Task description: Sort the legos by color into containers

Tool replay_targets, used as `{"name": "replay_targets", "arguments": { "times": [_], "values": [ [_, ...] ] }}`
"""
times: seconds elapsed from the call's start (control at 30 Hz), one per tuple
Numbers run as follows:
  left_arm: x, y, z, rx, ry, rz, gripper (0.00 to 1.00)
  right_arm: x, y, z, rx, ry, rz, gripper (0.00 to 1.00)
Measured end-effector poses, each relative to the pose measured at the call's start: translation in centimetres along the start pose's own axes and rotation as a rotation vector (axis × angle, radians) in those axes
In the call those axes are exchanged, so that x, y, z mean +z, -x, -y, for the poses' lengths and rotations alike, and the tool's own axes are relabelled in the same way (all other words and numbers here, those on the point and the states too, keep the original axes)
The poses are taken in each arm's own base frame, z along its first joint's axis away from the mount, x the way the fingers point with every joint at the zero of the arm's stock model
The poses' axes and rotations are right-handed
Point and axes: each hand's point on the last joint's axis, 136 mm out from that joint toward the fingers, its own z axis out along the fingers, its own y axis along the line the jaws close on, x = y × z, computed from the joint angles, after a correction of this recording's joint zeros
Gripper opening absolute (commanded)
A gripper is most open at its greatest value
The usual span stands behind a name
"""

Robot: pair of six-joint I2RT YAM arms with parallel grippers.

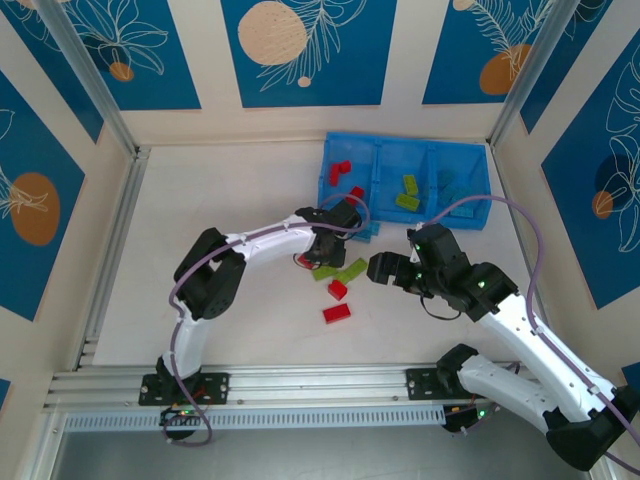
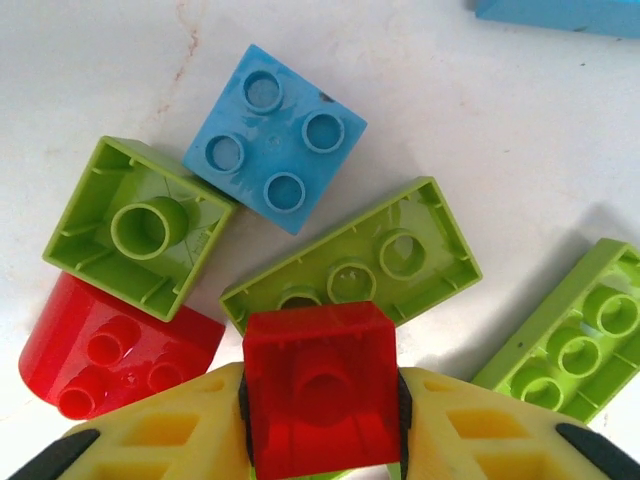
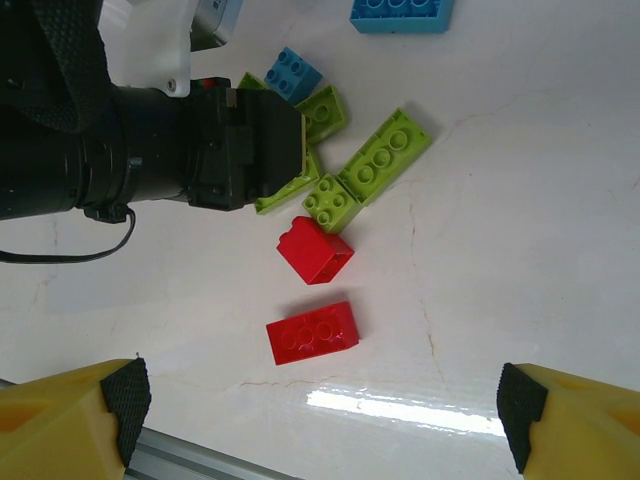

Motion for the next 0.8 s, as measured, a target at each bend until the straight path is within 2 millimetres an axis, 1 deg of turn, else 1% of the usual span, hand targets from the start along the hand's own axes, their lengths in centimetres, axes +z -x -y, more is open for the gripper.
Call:
{"name": "replay_targets", "arguments": {
  "times": [0.13, 0.2, 0.27, 0.33, 0.4, 0.47, 0.5, 0.57, 0.6, 0.63, 0.67, 0.7, 0.77, 0.8],
  "values": [
    [-0.1, -0.1, 0.0, 0.009, 0.001, -0.001, 0.29, 0.0, 0.0, 0.0, 0.0, -0.001, -0.001, 0.92],
    [-0.7, 0.1, 0.1, 0.013, -0.008, 0.01, 0.29, -0.1, -0.1, 0.0, 0.002, 0.0, 0.0, 0.92],
    [-2.2, 0.8, 0.3, 0.021, -0.02, 0.046, 0.29, -0.3, -0.1, 0.0, 0.004, 0.004, 0.005, 0.92],
    [-4.3, 2.1, 0.5, 0.03, -0.034, 0.101, 0.29, -0.5, -0.1, 0.0, 0.007, 0.008, 0.009, 0.92],
    [-6.5, 4.4, 1.1, 0.04, -0.048, 0.18, 0.29, -0.7, -0.1, 0.0, 0.009, 0.013, 0.014, 0.92],
    [-8.9, 7.6, 1.9, 0.041, -0.067, 0.277, 0.29, -0.8, -0.1, 0.0, 0.01, 0.016, 0.017, 0.92],
    [-9.8, 8.9, 2.2, 0.042, -0.074, 0.311, 0.29, -0.8, -0.1, 0.0, 0.01, 0.017, 0.018, 0.92],
    [-11.8, 12.6, 3.1, 0.037, -0.096, 0.406, 0.29, -0.9, -0.1, 0.0, 0.014, 0.019, 0.02, 0.92],
    [-12.4, 14.2, 3.3, 0.036, -0.1, 0.445, 0.29, -1.0, -0.1, 0.0, 0.017, 0.02, 0.021, 0.92],
    [-12.9, 16.3, 3.5, 0.033, -0.104, 0.492, 0.29, -1.0, -0.1, 0.0, 0.017, 0.021, 0.022, 0.92],
    [-13.1, 18.1, 3.5, 0.03, -0.105, 0.531, 0.28, -1.1, 0.0, 0.0, 0.017, 0.022, 0.024, 0.92],
    [-13.2, 19.4, 3.5, 0.029, -0.102, 0.557, 0.28, -1.1, 0.0, 0.0, 0.017, 0.025, 0.026, 0.92],
    [-12.9, 22.8, 3.5, 0.026, -0.103, 0.623, 0.28, -1.3, 0.0, -0.1, 0.016, 0.029, 0.031, 0.92],
    [-12.6, 23.9, 3.5, 0.029, -0.102, 0.642, 0.29, -1.4, 0.0, -0.1, 0.017, 0.031, 0.033, 0.92]
  ]
}}
